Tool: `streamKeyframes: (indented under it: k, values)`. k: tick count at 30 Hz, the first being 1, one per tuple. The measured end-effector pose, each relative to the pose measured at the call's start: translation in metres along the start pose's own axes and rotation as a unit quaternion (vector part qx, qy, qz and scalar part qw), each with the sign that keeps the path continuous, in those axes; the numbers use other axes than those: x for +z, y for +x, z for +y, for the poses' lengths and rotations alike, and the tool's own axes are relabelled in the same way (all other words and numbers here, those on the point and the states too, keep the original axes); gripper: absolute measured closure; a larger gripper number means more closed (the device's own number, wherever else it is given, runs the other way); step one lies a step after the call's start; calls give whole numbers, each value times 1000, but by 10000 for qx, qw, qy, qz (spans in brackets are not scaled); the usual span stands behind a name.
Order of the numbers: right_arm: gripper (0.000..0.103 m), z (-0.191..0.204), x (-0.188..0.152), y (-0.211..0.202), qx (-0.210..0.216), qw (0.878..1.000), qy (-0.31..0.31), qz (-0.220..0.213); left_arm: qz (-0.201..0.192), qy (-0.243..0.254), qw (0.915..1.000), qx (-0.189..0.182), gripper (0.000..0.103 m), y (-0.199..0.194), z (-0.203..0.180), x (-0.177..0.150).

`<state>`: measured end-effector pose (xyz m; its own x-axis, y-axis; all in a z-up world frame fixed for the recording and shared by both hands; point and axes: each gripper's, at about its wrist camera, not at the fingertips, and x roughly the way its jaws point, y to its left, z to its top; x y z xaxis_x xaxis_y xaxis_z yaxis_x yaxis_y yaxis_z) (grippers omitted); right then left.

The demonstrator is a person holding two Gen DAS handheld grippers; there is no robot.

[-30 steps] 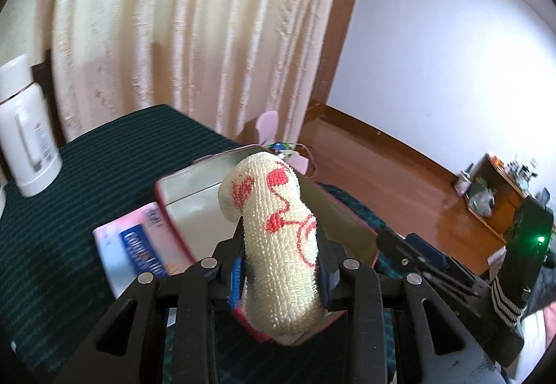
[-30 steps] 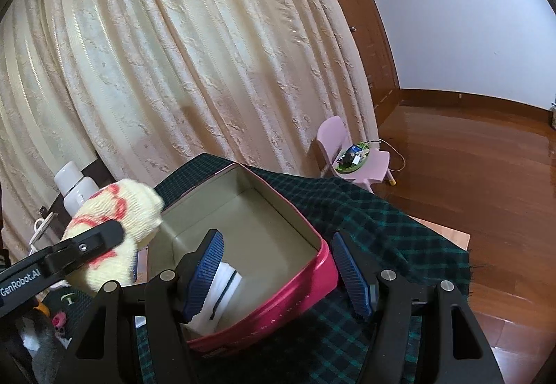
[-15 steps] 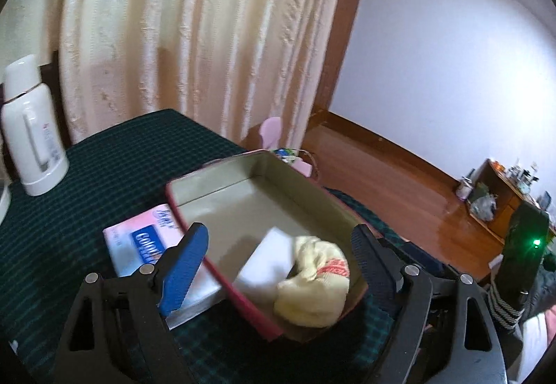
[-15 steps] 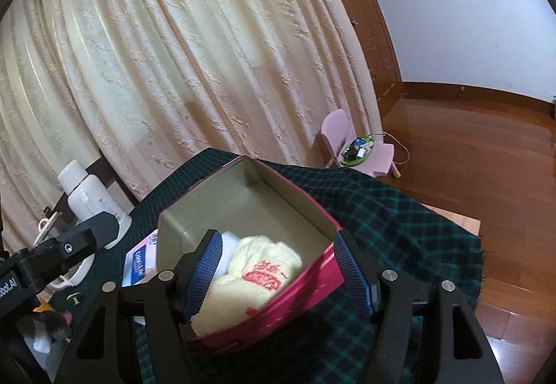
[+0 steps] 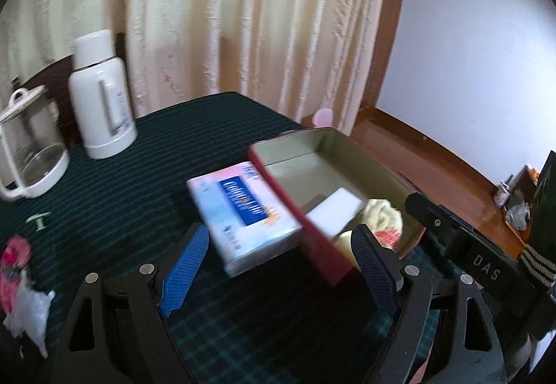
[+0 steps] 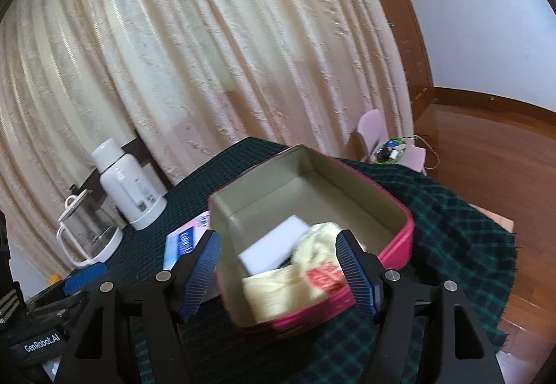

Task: Organize soft objects
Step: 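Release the sponge with the right tool while the left tool drops the sock into the box, then move both tools back toward the pile of soft items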

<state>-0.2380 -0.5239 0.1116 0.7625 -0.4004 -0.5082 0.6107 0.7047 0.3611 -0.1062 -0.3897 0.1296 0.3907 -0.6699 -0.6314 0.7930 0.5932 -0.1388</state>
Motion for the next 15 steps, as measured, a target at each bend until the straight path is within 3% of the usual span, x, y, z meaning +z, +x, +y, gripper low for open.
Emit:
streamKeyframes:
  k: [11,15]
  values:
    - [29,49,-22,4,542,9970,-433,344,-289,-268,9957,839,18,-52,45,-23]
    - [29,66,-32,6,701,9948,-540,494,-307,-370,9941,975,18,-65,59,-34]
